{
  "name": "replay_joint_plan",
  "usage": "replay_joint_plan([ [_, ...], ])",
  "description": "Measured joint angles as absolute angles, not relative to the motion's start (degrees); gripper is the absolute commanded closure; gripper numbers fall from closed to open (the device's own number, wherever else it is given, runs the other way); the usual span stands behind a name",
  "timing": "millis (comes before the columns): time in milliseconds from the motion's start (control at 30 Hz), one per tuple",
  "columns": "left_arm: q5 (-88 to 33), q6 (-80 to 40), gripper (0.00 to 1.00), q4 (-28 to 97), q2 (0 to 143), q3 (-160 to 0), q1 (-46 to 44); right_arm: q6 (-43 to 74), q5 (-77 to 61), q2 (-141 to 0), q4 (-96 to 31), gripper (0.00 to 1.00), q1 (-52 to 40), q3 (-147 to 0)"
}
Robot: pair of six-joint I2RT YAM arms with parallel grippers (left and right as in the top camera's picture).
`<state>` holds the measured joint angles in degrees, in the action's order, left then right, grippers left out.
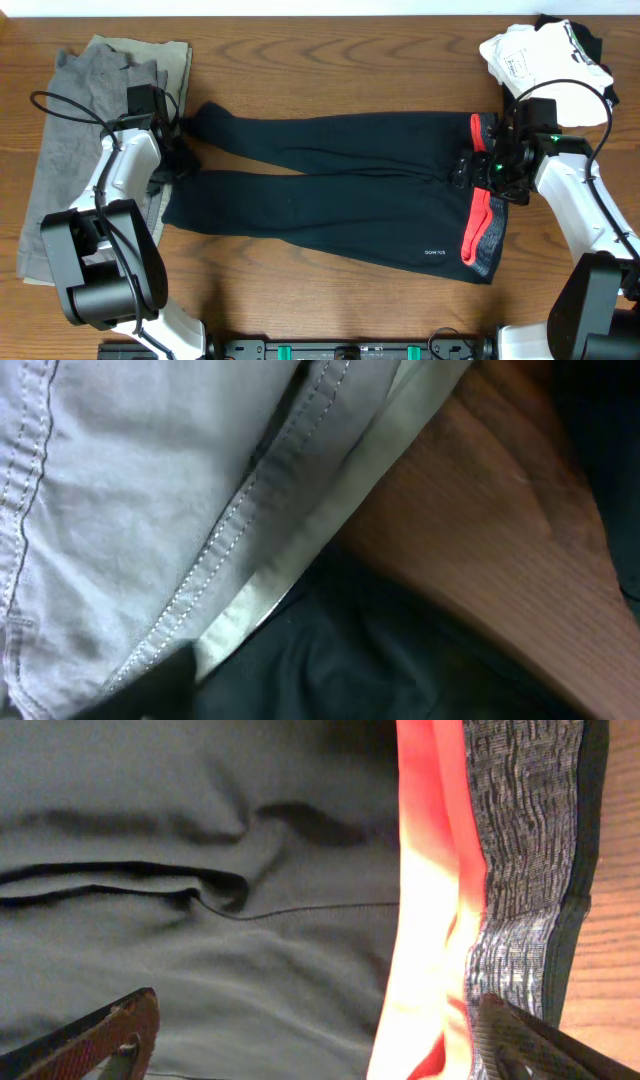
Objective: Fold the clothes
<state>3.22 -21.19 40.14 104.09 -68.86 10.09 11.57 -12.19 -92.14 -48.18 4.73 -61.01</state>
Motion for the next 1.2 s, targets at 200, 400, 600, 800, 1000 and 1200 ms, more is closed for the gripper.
replay_joint_plan([
  [200, 3.4, -21.2, 0.02, 47.9, 104.0, -70.0, 10.1, 12.8, -11.9, -90.9, -50.2, 0.06, 4.8, -61.0],
  [400, 3.5, -23.9, 0.02, 58.6, 97.8, -71.2, 10.1, 14.9, -9.1, -80.7, -57.8, 0.06, 4.7, -61.0],
  [600, 3.0, -29.3, 0.01, 67.9, 87.4, -71.7, 10.1, 21.2, -6.4, -73.1, -67.6, 0.07, 3.4, -60.6],
  [800, 0.3, -33.3, 0.07, 71.5, 85.4, -71.2, 10.1, 35.4, -3.2, -70.8, -68.6, 0.25, 0.0, -54.2],
  [1000, -1.0, -30.3, 0.02, 64.3, 85.4, -63.8, 10.1, 40.4, -4.5, -70.3, -59.0, 0.11, -3.1, -44.2],
  [1200, -8.9, -19.4, 0.02, 55.6, 85.4, -56.1, 10.1, 36.9, -6.8, -70.3, -54.5, 0.09, -5.5, -39.1],
])
